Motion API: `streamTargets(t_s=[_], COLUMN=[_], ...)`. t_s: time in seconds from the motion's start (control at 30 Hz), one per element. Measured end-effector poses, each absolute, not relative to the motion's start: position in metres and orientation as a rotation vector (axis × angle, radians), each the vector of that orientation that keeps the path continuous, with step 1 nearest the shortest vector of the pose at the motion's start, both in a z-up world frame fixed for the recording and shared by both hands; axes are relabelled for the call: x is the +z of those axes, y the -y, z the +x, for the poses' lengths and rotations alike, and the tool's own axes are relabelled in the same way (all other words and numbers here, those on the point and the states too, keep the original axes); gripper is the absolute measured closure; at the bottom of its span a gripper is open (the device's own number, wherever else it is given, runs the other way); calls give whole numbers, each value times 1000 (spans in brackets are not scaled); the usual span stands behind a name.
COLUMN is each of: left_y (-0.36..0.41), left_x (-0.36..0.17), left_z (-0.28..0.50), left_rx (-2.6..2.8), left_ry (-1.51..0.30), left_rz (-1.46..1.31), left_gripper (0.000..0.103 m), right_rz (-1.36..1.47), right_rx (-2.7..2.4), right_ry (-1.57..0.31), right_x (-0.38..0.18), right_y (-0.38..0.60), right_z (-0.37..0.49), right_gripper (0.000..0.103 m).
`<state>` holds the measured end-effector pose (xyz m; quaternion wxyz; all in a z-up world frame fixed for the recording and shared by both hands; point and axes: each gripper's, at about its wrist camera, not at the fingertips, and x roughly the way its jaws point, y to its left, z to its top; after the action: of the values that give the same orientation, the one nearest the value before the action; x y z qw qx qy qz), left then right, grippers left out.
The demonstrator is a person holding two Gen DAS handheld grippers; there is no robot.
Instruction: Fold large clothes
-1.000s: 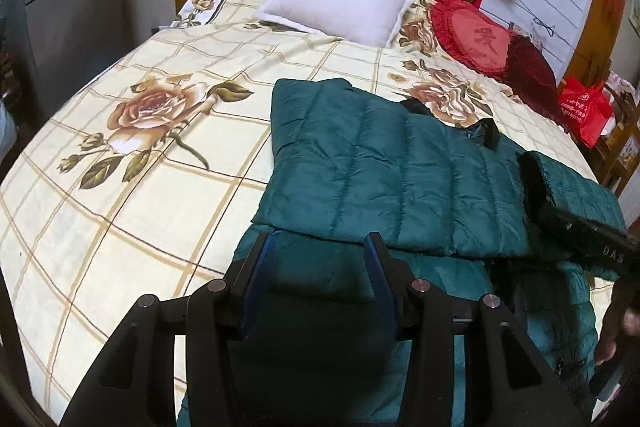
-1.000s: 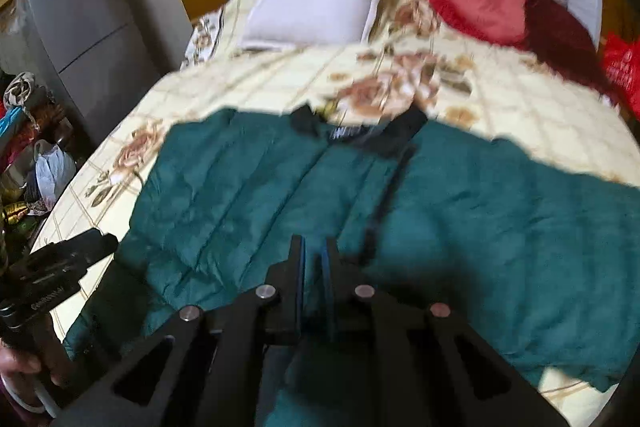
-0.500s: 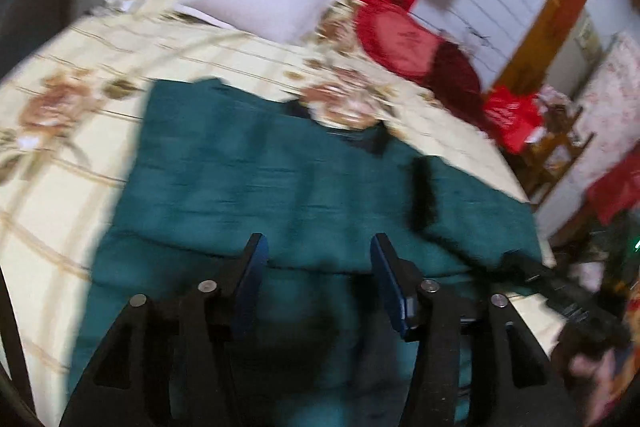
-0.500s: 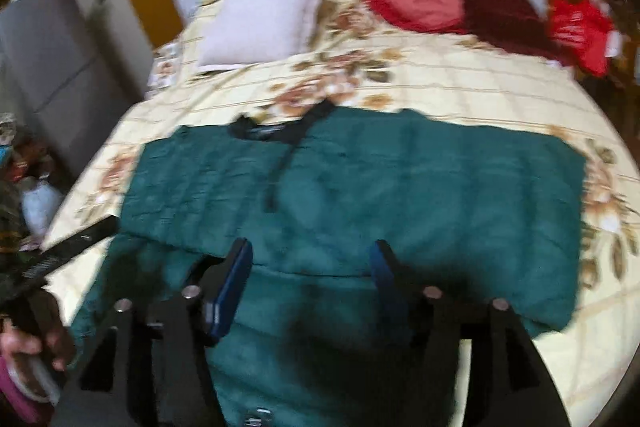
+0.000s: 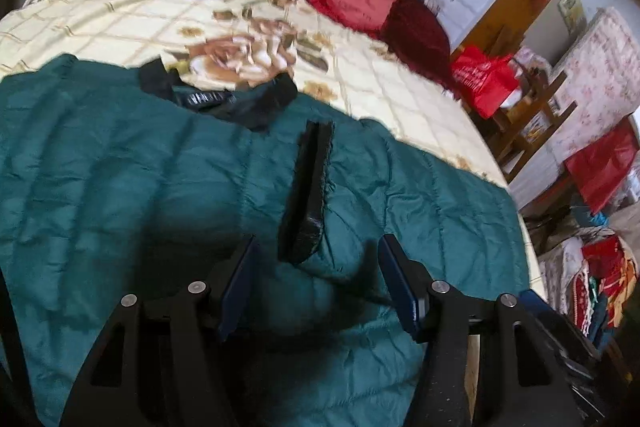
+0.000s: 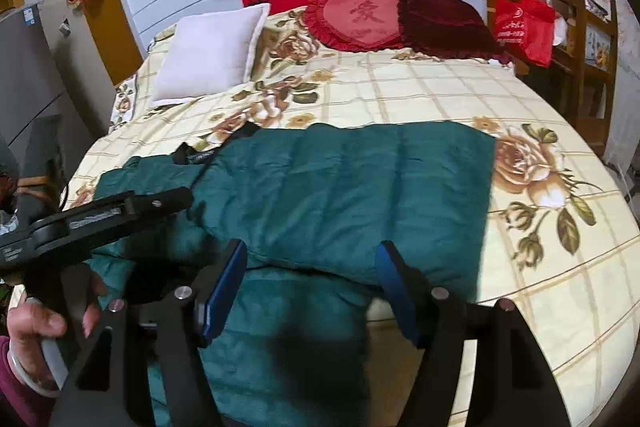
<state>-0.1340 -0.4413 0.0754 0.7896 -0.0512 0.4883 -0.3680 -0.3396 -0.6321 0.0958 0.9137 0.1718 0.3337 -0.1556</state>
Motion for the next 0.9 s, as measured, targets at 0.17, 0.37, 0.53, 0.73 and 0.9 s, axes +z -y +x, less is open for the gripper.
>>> streamTargets(t_s=[0.17, 0.37, 0.53, 0.73, 0.9], left_y=[452, 409, 354, 291, 241], left_x=[63, 100, 137, 153, 130], left_z=[-130, -127, -117, -104, -84], left_rx=[-823, -796, -705, -600, -493], left_ry=[-1098, -986, -845, -774, -825], left_rz=[-115, -191, -192, -168, -185], left_gripper=[69, 75, 76, 76, 76], right_rz=[407, 406, 446, 471, 476], right_rx=[-337, -376, -405, -382, -339], right_ry=[-673, -623, -577, -614, -664], right_x=[92, 100, 109, 104, 96], right_y=[648, 653, 661, 660, 649], right_z=[-345, -354, -361, -343, -307], right_gripper=[33, 33, 32, 30, 30])
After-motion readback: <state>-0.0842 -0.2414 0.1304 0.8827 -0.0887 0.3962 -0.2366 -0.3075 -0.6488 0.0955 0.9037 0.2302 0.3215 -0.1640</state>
